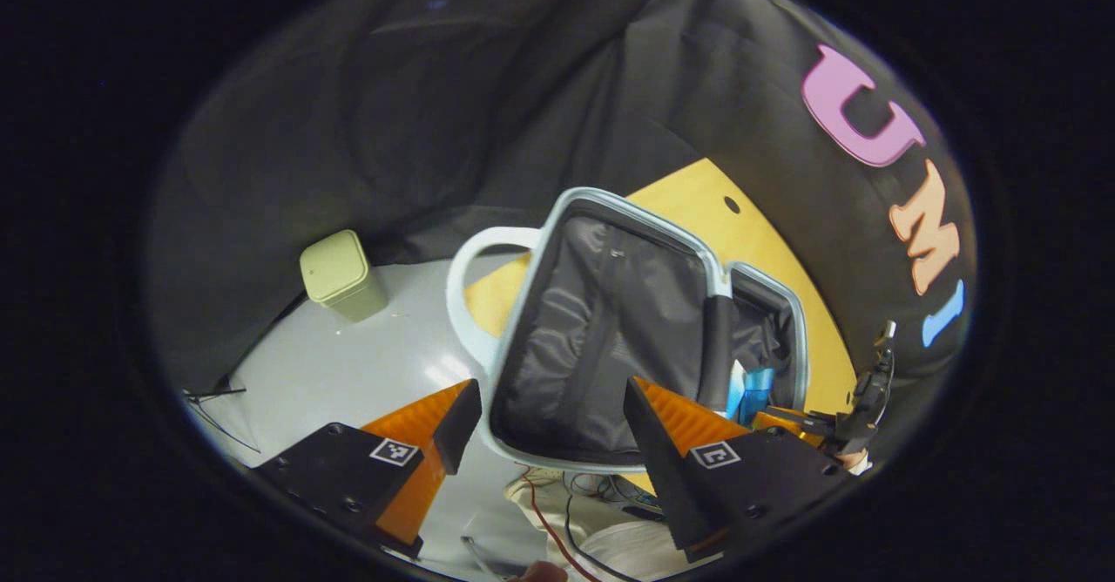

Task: First open the suitcase, pack the skin care products into it, and then close the suitcase.

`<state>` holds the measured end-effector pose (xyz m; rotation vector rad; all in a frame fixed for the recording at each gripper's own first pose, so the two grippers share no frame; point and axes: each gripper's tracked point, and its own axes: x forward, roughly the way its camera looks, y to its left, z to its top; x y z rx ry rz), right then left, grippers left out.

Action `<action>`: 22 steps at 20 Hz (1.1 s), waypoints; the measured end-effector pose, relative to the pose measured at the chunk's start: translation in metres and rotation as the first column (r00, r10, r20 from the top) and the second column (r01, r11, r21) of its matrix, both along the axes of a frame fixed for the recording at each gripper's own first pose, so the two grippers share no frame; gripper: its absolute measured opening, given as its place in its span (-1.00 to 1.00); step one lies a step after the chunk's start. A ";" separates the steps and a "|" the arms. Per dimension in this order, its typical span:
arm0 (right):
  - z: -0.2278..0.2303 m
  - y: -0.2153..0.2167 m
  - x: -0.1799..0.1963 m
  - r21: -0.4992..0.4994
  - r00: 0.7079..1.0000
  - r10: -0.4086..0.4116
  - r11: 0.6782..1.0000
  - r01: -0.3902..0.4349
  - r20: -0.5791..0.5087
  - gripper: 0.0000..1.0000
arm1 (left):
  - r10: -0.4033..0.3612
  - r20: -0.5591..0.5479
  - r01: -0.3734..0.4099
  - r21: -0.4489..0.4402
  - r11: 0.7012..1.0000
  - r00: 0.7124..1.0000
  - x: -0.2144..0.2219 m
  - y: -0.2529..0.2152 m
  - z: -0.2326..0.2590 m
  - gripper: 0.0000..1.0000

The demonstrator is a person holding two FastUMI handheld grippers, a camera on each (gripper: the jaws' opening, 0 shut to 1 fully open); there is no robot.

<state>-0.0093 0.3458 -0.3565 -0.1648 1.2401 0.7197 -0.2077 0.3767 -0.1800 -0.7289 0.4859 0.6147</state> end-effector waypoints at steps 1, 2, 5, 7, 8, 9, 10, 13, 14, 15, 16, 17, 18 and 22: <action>0.005 0.006 0.003 0.027 1.000 -0.010 1.000 0.009 0.018 0.21 | 0.017 0.004 -0.017 -0.002 1.000 1.000 -0.004 0.012 -0.003 0.94; 0.011 0.007 0.005 0.045 0.999 -0.017 0.999 0.015 0.041 0.48 | 0.041 0.002 -0.041 -0.010 0.999 0.999 -0.006 0.023 -0.006 0.94; 0.034 0.009 0.018 0.097 0.991 -0.047 0.995 0.035 0.123 1.00 | 0.075 0.014 -0.075 -0.021 0.997 0.997 -0.010 0.053 -0.015 0.94; 0.060 0.006 0.026 0.147 0.981 -0.089 0.987 0.064 0.171 0.96 | 0.079 0.029 -0.078 -0.034 0.996 0.996 -0.012 0.069 -0.018 0.94; 0.074 0.002 0.029 0.174 0.976 -0.115 0.981 0.082 0.187 0.89 | 0.077 0.031 -0.076 -0.036 0.996 0.997 -0.008 0.079 -0.022 0.94; 0.087 -0.003 0.033 0.197 0.969 -0.140 0.975 0.099 0.206 0.97 | 0.074 0.032 -0.073 -0.034 0.997 0.997 -0.003 0.088 -0.025 0.94; 0.099 -0.011 0.037 0.212 0.960 -0.163 0.971 0.114 0.228 0.96 | 0.077 0.031 -0.075 -0.040 0.996 0.997 0.002 0.097 -0.024 0.94; 0.132 -0.045 0.052 0.246 0.928 -0.241 0.954 0.173 0.285 0.96 | 0.064 0.043 -0.061 -0.080 0.995 0.997 0.022 0.111 -0.036 0.92; 0.139 -0.058 0.055 0.253 0.915 -0.273 0.947 0.200 0.297 0.96 | 0.061 0.048 -0.055 -0.099 0.993 0.997 0.027 0.114 -0.041 0.90; 0.146 -0.071 0.060 0.260 0.902 -0.306 0.938 0.230 0.304 0.96 | 0.058 0.053 -0.051 -0.121 0.991 0.997 0.031 0.115 -0.046 0.88; 0.151 -0.084 0.065 0.269 0.887 -0.341 0.927 0.261 0.311 0.96 | 0.051 0.059 -0.042 -0.145 0.989 0.997 0.035 0.115 -0.051 0.80; 0.155 -0.096 0.068 0.274 0.874 -0.370 0.917 0.289 0.316 0.96 | 0.043 0.072 -0.030 -0.172 0.985 0.996 0.039 0.113 -0.054 0.74; 0.158 -0.110 0.068 0.273 0.866 -0.391 0.910 0.312 0.313 0.86 | 0.037 0.082 -0.020 -0.196 0.981 0.996 0.044 0.109 -0.055 0.48; 0.166 -0.164 0.070 0.230 0.835 -0.437 0.897 0.377 0.335 0.94 | 0.015 0.089 0.007 -0.241 0.970 0.996 0.054 0.105 -0.062 -0.27</action>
